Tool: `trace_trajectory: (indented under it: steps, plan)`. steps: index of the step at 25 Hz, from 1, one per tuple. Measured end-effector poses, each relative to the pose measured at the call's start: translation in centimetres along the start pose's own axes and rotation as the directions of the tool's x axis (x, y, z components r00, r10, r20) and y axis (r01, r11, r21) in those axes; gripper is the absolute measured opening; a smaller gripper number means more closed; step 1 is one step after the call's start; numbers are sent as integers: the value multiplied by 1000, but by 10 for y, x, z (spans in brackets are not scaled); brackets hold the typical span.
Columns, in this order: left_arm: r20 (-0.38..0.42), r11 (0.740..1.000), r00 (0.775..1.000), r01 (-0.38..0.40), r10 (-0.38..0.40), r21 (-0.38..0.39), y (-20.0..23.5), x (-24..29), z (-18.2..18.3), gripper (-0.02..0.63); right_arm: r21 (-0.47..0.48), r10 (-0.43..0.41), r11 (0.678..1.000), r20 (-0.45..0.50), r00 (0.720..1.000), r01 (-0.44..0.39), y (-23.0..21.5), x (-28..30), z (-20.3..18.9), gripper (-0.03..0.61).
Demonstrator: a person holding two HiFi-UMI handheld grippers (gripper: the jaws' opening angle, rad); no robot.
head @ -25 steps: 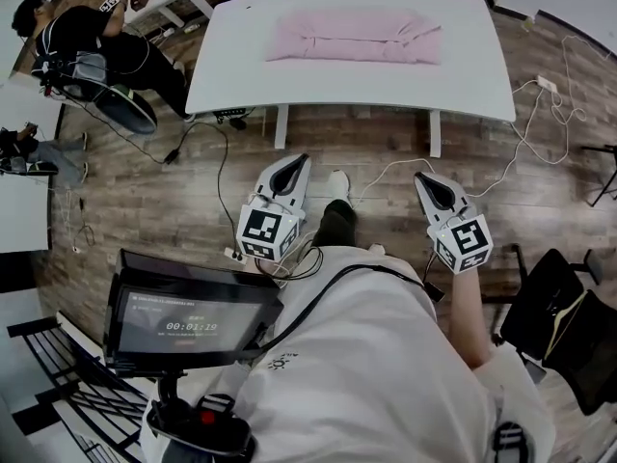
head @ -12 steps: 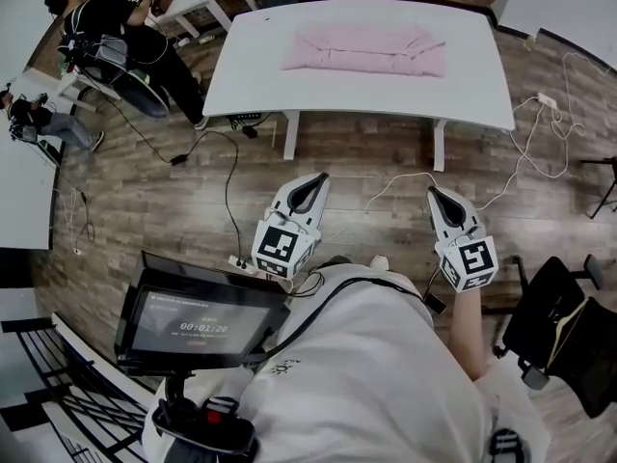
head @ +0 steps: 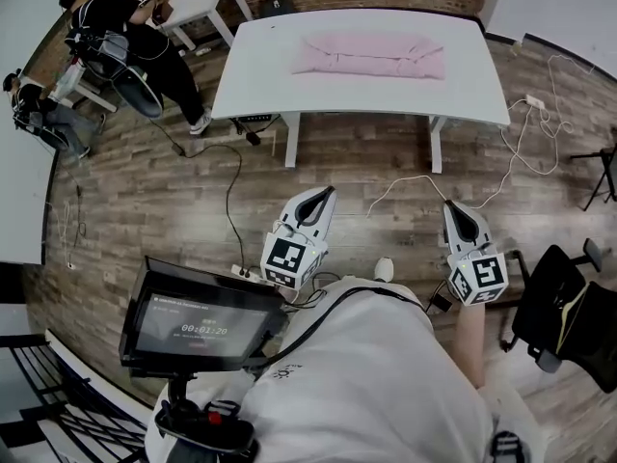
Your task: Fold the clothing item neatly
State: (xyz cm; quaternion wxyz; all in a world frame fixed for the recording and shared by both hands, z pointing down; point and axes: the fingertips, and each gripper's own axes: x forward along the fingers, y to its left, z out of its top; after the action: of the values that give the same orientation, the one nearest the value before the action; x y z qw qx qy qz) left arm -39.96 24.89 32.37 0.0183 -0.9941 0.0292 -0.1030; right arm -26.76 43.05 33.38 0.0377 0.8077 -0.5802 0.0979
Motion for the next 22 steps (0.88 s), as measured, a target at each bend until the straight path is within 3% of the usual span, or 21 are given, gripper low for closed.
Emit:
trace_trajectory:
  steps: [10, 22]
  plan:
    - [-8, 999, 1000, -7, 7, -33, 5, -52, -26, 2, 37, -32, 999, 21, 999, 31, 54, -23, 1, 5]
    - [30, 1000, 1000, 5, -5, -13, 1, -63, -15, 2, 19, -59, 998, 18, 998, 58, 63, -40, 0, 5]
